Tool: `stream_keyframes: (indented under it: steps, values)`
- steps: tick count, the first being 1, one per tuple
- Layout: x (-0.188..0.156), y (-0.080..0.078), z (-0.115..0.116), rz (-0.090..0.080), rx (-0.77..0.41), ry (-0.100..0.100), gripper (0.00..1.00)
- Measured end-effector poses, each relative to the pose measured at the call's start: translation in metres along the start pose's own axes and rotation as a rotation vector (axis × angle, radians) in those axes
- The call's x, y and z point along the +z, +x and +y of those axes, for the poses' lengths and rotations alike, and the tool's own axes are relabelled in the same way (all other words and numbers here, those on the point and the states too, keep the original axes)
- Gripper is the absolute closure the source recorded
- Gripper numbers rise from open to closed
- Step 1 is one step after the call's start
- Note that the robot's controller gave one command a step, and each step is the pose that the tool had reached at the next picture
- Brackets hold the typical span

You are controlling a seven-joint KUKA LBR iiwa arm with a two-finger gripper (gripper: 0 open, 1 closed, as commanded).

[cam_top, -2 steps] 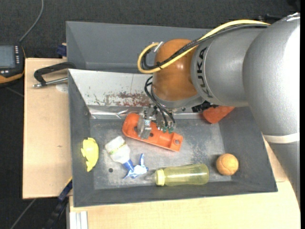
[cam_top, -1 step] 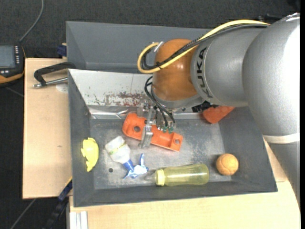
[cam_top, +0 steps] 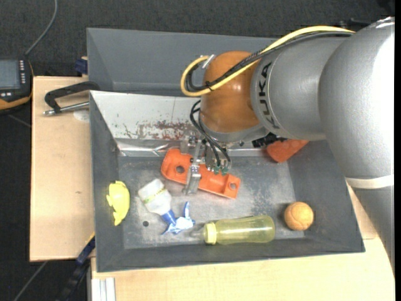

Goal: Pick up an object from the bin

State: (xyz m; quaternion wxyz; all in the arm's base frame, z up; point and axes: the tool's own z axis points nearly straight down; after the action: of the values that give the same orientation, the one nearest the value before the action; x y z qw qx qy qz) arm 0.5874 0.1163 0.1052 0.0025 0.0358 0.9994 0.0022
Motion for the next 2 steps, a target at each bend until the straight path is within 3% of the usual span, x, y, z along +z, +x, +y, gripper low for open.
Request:
stream_keyframes:
  steps: [1, 2]
  values:
    - [-0.008, 0.003, 0.021, -0.003, -0.182, 0.001, 0.0]
    - [-0.011, 0.003, 0.036, -0.007, -0.291, -0.002, 0.0]
